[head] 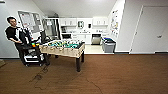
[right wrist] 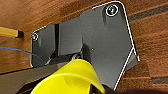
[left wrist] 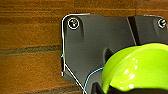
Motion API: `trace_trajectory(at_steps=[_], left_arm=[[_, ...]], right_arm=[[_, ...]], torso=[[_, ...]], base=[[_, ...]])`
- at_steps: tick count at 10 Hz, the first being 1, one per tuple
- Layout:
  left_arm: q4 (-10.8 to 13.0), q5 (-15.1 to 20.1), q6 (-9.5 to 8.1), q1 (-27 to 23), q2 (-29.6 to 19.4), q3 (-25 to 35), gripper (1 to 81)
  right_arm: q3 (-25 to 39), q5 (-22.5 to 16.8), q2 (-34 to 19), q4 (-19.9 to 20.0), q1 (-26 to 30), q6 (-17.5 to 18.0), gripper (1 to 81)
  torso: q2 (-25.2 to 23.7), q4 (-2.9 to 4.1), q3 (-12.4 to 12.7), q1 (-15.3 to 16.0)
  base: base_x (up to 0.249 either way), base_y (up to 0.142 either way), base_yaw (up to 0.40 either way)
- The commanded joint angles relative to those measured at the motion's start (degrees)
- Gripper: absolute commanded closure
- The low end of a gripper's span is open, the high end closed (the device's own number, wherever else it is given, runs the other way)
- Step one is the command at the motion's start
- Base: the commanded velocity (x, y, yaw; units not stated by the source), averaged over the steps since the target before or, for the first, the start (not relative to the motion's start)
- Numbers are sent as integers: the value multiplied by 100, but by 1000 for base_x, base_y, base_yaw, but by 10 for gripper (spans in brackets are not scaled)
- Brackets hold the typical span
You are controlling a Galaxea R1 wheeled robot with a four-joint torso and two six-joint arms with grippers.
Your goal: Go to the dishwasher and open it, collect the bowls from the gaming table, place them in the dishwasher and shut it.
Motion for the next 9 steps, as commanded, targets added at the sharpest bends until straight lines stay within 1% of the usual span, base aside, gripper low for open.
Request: trace_trajectory(at_steps=[1,4,6,9], left_arm=[[-12,248,43,-274,-98,-7,811],[-12,248,34,-274,-90,2,811],[-12,248,34,-274,-107,2,811],[-3,248,34,-274,-90,2,811]], right_arm=[[24,-264,-122,-83,240,-21,811],[24,-264,-122,-83,240,-13,811],[24,-264,-105,-83,231,-21,811],[24,-264,-113,-83,222,-13,811]], torso=[[0,0,0,0],[0,0,0,0],[0,0,0,-5],[-5,0,0,-5]], base=[[0,0,0],[0,0,0],[96,0,0],[149,0,0]])
